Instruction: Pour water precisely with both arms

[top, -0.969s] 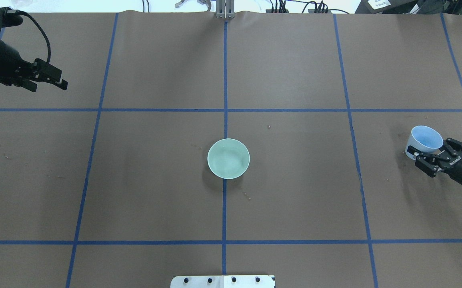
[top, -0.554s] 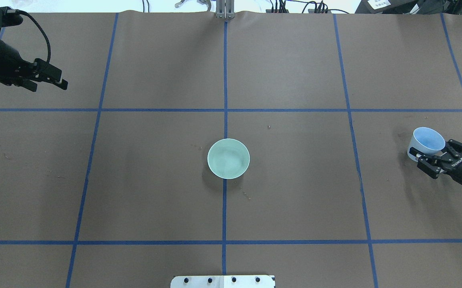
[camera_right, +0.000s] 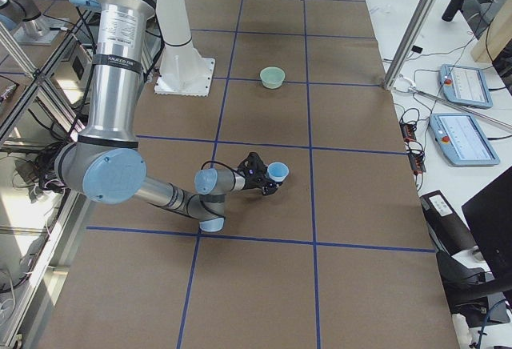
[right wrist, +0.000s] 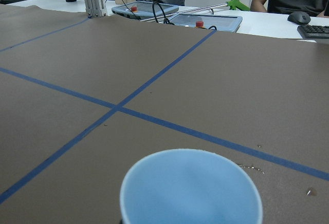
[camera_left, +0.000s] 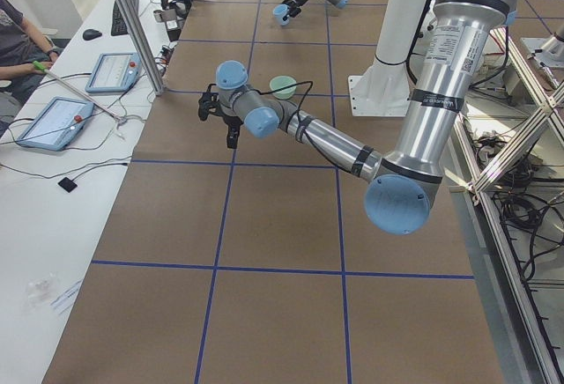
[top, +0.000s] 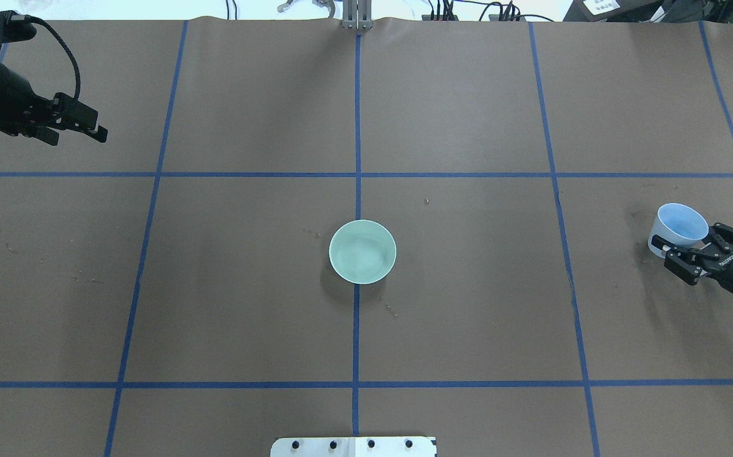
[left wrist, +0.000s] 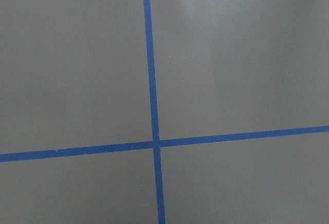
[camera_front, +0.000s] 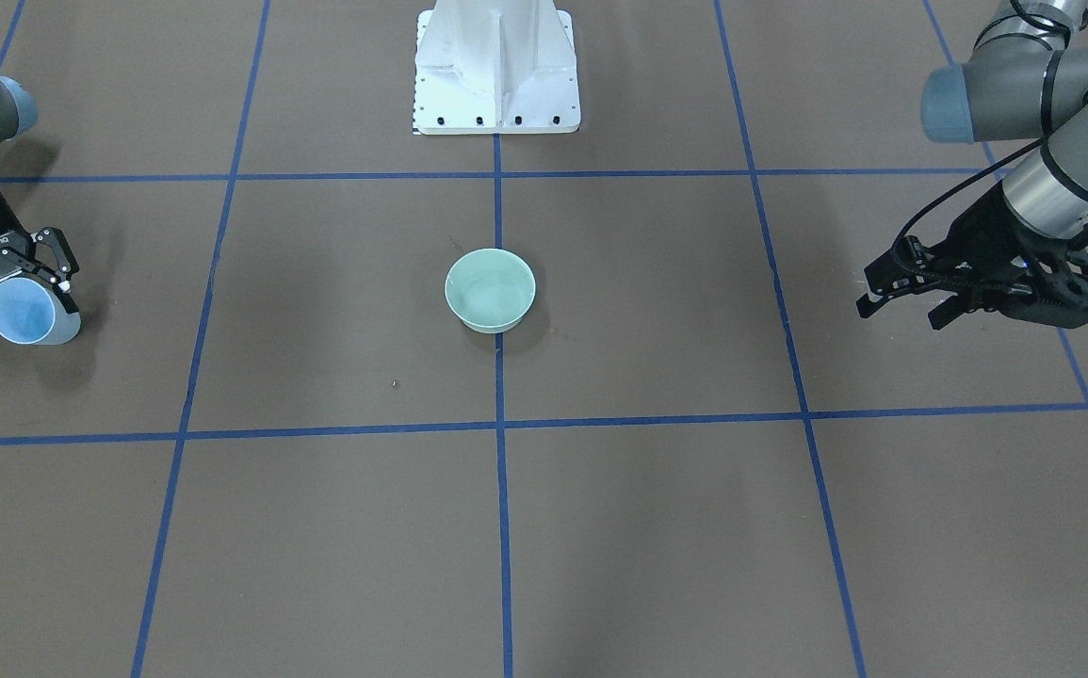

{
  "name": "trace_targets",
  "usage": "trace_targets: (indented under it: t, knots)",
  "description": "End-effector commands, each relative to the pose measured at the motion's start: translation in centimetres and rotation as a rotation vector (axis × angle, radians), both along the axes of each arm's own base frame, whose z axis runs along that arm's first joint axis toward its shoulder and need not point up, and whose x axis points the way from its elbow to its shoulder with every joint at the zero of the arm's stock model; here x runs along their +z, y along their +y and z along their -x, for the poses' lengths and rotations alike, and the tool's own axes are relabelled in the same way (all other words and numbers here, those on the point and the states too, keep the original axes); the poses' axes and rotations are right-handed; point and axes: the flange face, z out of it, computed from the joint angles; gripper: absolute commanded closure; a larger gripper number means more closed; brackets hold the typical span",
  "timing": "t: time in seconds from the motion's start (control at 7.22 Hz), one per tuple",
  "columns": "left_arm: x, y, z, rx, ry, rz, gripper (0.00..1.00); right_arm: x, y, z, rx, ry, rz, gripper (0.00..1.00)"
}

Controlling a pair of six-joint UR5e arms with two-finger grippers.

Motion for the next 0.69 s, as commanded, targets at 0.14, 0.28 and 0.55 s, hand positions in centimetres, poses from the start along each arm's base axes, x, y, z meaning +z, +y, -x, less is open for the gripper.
trace_targets:
  t: [0.14, 0.28, 0.55]
  knots:
    - [0.0, 0.0, 0.0, 0.0, 0.0, 0.0, 0.01, 0.6, 0.49, -0.41, -0.013, -0.018, -0.006, 0.2]
    - [0.0, 0.0, 0.0, 0.0, 0.0, 0.0, 0.01, 0.67, 0.5, -0.43, -0.013, -0.017, -0.005, 0.2]
    - [-0.06, 0.01, 0.02, -0.002, 0.0, -0.001, 0.01, 0.84, 0.56, -0.46, -0.013, -0.016, -0.004, 0.2]
